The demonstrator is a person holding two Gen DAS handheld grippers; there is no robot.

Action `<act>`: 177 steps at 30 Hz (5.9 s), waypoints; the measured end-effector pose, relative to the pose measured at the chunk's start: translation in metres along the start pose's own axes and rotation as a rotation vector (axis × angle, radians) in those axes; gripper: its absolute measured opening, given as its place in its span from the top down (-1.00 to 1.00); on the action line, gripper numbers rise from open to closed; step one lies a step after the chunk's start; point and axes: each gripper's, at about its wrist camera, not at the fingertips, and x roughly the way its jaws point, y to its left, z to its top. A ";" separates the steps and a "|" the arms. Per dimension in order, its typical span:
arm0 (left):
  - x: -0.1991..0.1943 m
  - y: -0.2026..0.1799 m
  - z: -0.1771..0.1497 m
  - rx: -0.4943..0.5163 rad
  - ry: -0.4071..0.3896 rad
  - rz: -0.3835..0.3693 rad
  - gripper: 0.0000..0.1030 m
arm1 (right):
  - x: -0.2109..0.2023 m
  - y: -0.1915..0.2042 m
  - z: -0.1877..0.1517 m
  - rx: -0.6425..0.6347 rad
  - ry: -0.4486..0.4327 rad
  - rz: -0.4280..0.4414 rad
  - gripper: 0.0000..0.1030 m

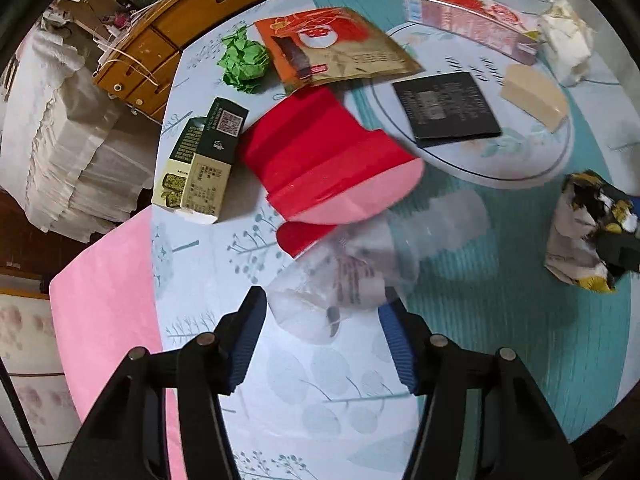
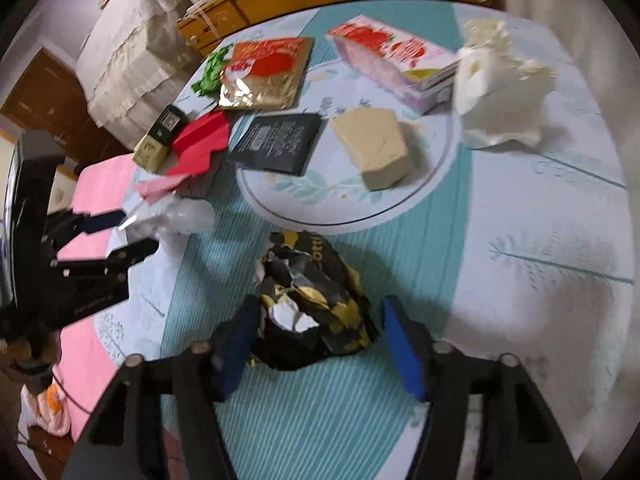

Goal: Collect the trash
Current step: 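Grasp the clear plastic bottle with the left tool while the right tool grasps the black-and-gold wrapper, then carry bottle and wrapper over the bin and open both tools, then raise both tools from the bin back toward the table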

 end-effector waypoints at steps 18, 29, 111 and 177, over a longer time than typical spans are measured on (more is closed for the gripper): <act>0.014 -0.004 0.025 -0.091 0.051 -0.082 0.20 | 0.004 -0.013 0.009 -0.008 -0.004 0.076 0.06; -0.031 -0.006 -0.028 -0.237 0.029 -0.162 0.20 | -0.010 -0.014 -0.005 0.015 -0.012 0.045 0.10; 0.213 -0.159 -0.385 -0.089 0.151 -0.263 -0.90 | 0.218 0.028 -0.433 0.436 0.097 -0.155 0.09; -0.154 -0.006 -0.364 -0.112 -0.269 -0.306 -0.91 | -0.089 0.174 -0.363 0.418 -0.262 -0.148 -0.69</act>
